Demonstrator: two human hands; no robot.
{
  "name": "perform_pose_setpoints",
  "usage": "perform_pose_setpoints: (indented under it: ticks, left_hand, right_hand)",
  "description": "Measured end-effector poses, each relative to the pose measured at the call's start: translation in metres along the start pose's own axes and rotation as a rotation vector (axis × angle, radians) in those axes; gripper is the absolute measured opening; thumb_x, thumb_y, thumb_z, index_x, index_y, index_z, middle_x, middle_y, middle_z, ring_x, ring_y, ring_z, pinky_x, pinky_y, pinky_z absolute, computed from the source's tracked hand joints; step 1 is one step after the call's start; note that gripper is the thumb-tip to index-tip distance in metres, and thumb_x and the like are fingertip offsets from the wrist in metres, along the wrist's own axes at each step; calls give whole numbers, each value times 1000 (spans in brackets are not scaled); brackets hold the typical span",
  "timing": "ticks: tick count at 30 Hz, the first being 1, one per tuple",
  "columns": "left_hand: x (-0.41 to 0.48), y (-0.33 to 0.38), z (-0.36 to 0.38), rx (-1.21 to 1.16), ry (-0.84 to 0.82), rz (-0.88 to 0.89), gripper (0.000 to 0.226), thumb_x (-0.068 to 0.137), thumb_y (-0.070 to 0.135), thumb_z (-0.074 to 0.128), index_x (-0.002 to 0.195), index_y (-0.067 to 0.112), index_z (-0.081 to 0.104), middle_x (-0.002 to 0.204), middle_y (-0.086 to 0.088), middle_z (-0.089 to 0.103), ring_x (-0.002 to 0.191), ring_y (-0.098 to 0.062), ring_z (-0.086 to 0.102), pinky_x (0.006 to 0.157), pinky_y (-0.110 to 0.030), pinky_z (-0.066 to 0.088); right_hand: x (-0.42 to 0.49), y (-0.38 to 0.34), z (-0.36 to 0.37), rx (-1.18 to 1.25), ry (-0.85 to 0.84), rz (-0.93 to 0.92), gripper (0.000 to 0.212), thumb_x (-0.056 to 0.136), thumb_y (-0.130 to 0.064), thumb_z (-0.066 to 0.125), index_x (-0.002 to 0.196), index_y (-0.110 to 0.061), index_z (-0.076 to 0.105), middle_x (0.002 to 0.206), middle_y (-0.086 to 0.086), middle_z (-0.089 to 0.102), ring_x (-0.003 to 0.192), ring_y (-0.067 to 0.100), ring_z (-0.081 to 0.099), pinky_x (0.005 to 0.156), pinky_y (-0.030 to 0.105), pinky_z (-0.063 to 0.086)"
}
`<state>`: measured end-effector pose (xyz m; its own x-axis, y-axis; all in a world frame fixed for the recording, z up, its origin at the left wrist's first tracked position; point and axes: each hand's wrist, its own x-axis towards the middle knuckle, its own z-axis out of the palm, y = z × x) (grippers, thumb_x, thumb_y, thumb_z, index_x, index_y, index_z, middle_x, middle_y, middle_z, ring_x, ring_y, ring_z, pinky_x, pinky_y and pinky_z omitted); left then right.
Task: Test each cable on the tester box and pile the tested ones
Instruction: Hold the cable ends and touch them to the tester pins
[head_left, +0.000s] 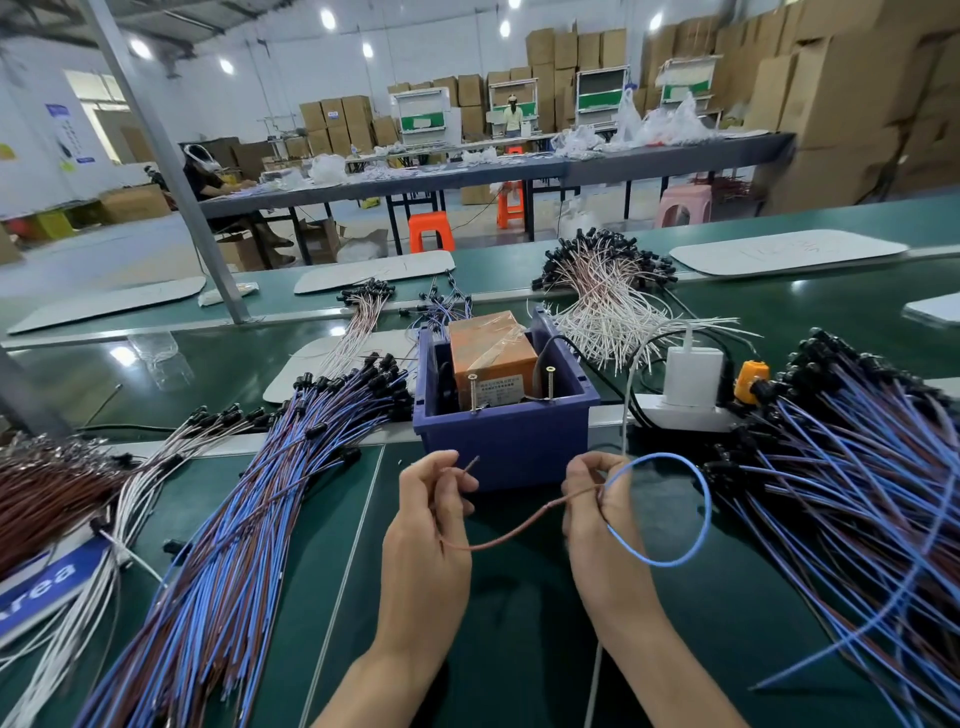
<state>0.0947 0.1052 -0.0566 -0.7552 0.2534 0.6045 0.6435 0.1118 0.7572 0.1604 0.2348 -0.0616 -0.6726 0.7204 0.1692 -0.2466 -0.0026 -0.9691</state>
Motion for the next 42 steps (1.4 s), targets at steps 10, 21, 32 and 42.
perform_pose_setpoints:
  ticks: [10,21,32,42]
  left_hand:
    - [3,-13,2,-46,-64,-21,32,105,11,46,119,32,66,99,10,67,96,-18,67,86,-23,53]
    - [4,-3,-3,21,24,-35,10,103,38,50,105,38,59,91,16,66,81,-10,64,67,-10,44]
    - [5,-3,-3,5,32,-39,13,103,40,50,107,38,62,91,14,66,74,-12,60,64,-11,43]
    - [5,-4,-3,-15,37,-46,14,102,45,48,108,41,61,90,13,66,74,-13,61,63,-13,45]
  right_hand:
    - [-2,1,3,-87,-112,-113,13,103,-16,55,102,-26,47,90,0,75,69,-1,61,67,12,43]
    - [-2,-3,3,-15,-26,-80,9,97,-23,64,90,-18,64,74,-1,75,77,4,68,70,6,42]
    - [5,2,1,-27,-104,85,23,82,-31,46,83,-39,67,52,-24,50,56,0,42,57,15,32]
    - [3,3,1,-60,6,-88,12,92,-12,71,91,-21,64,82,-15,69,78,-3,63,71,11,46]
